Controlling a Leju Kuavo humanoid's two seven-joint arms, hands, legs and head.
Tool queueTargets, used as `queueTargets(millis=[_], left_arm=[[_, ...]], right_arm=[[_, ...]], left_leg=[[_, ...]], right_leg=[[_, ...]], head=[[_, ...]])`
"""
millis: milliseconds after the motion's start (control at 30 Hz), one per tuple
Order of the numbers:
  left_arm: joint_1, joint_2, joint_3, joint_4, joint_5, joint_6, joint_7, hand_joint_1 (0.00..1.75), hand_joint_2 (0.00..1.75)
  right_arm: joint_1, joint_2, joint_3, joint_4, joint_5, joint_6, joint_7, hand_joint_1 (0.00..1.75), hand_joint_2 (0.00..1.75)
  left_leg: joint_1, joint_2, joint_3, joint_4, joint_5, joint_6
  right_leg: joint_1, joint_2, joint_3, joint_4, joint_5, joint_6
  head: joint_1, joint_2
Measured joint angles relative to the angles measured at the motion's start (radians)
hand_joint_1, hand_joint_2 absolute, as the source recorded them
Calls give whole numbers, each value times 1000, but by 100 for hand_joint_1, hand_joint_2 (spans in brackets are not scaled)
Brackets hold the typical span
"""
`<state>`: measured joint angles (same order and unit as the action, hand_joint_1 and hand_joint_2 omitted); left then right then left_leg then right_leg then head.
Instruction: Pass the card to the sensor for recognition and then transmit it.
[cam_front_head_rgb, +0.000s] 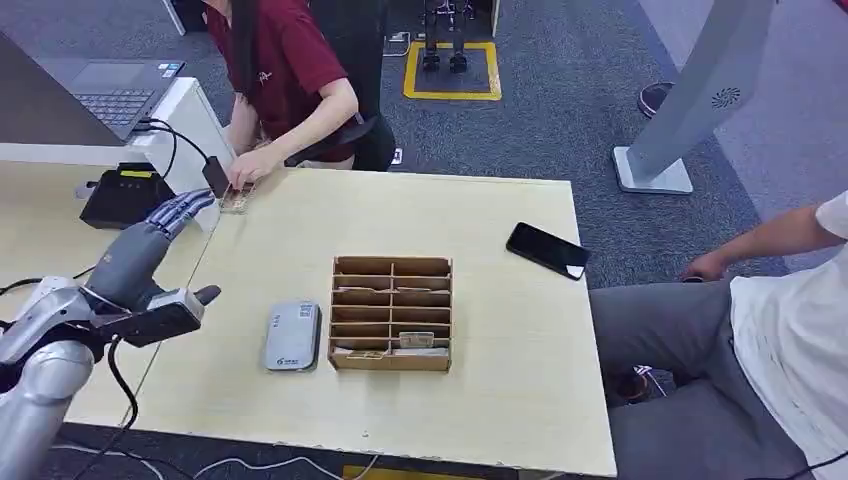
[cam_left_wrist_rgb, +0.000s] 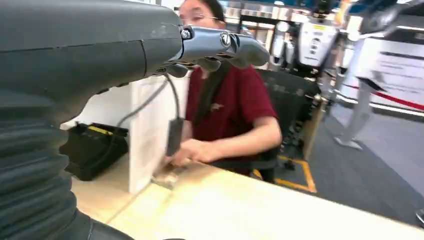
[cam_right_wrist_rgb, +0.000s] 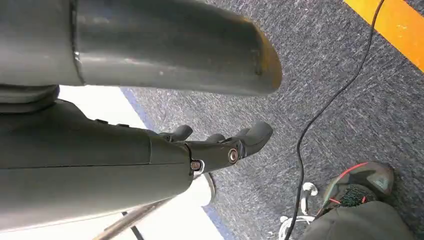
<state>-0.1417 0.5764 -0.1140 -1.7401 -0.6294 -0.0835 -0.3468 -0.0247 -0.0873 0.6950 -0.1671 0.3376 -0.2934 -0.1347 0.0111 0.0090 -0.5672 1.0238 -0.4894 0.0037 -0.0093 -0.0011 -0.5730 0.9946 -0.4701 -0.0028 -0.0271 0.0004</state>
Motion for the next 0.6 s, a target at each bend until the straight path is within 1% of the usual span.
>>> queueTargets(millis=[100,167,333,367,467,500,600], left_arm=[[42,9,-25,-63,-36,19,-20,0,175],[75,10,-57,-103,-78,57,-30,0,175],[138,8,-113,-158,-125,114,-21,0,175],[160,11,-123,-172,-153,143,-18,0,175],[220,16,-136,-198,-169,193,-3,0,175],[233,13,-139,-201,-192,212,5,0,175],[257,-6,-154,-201,-322,278,70,0,175]], right_arm=[[1,0,-6,0,-6,-5,-7,0,0],[-1,0,-9,0,-14,-10,-10,0,0],[-1,0,-24,0,-24,-21,-14,0,0],[-1,0,-26,1,-27,-23,-18,0,0],[2,0,-32,4,-31,-23,-19,0,0],[2,0,-32,6,-31,-24,-18,0,0],[2,0,-35,6,-39,-32,-18,0,0]], left_leg=[[0,0,0,0,0,1],[0,0,0,0,0,1],[0,0,0,0,0,1],[0,1,0,0,0,1],[0,1,0,0,-1,1],[0,0,0,0,-1,1],[0,-1,0,0,-1,1]], right_leg=[[0,0,0,0,0,0],[0,0,0,0,0,0],[0,0,0,0,0,0],[0,0,0,0,0,0],[0,1,0,0,0,0],[0,0,0,0,0,0],[0,0,0,0,0,0]], head=[[0,0],[0,0],[0,0],[0,0],[0,0],[0,0],[0,0]])
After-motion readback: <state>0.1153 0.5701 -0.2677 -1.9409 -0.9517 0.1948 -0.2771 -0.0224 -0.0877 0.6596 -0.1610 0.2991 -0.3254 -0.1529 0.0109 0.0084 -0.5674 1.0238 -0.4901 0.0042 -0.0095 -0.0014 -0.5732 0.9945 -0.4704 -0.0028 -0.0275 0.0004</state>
